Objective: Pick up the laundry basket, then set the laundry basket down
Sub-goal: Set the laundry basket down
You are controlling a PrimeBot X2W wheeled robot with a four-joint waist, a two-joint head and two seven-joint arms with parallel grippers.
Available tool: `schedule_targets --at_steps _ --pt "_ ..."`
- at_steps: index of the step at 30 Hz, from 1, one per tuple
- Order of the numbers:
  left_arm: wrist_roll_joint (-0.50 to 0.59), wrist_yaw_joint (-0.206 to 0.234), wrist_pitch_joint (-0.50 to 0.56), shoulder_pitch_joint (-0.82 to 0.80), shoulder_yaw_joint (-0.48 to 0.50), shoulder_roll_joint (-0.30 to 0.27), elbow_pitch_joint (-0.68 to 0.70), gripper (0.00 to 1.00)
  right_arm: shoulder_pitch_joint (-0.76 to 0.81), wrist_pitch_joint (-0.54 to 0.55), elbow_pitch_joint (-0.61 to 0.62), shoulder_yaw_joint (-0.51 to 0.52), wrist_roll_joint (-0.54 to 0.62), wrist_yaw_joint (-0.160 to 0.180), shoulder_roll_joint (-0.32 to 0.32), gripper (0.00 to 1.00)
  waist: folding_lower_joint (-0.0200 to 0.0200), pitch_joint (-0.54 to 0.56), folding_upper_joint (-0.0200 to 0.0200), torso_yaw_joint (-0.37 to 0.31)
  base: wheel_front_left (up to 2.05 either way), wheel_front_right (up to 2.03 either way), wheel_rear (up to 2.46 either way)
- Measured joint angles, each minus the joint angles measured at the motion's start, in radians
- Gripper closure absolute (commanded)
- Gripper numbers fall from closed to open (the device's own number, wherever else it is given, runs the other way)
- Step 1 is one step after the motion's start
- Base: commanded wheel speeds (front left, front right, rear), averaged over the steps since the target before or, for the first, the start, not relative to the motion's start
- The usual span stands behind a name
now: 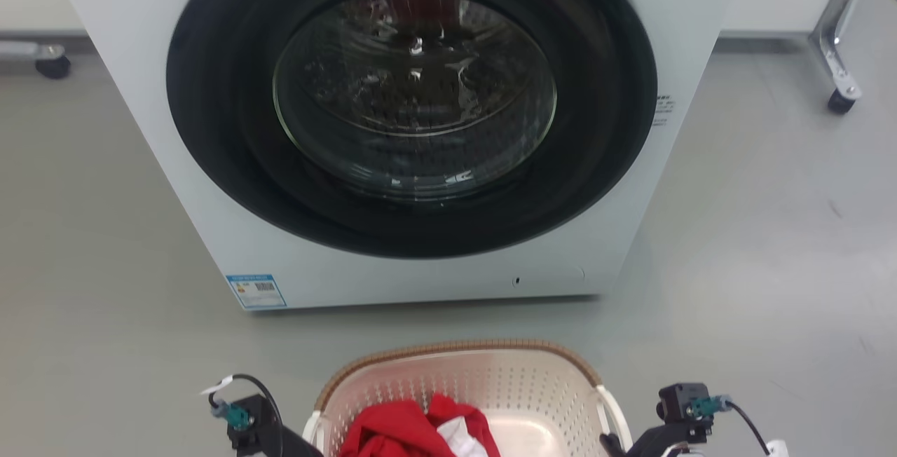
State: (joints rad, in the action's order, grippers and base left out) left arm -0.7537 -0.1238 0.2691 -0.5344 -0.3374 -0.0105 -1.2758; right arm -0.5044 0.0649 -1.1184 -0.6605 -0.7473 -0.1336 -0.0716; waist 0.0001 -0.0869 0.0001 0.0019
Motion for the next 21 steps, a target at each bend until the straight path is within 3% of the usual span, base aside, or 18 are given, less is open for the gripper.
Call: schedule_targets --at_steps 21 --pt "0.027 0.002 -0.111 -0.190 -0.016 -0.023 0.059 1.00 -0.214 -0.117 0.039 -0.039 0.061 0.000 -0.038 1.00 0.0000 -0.296 0.0001 -0.003 0.00 0.00 0.00"
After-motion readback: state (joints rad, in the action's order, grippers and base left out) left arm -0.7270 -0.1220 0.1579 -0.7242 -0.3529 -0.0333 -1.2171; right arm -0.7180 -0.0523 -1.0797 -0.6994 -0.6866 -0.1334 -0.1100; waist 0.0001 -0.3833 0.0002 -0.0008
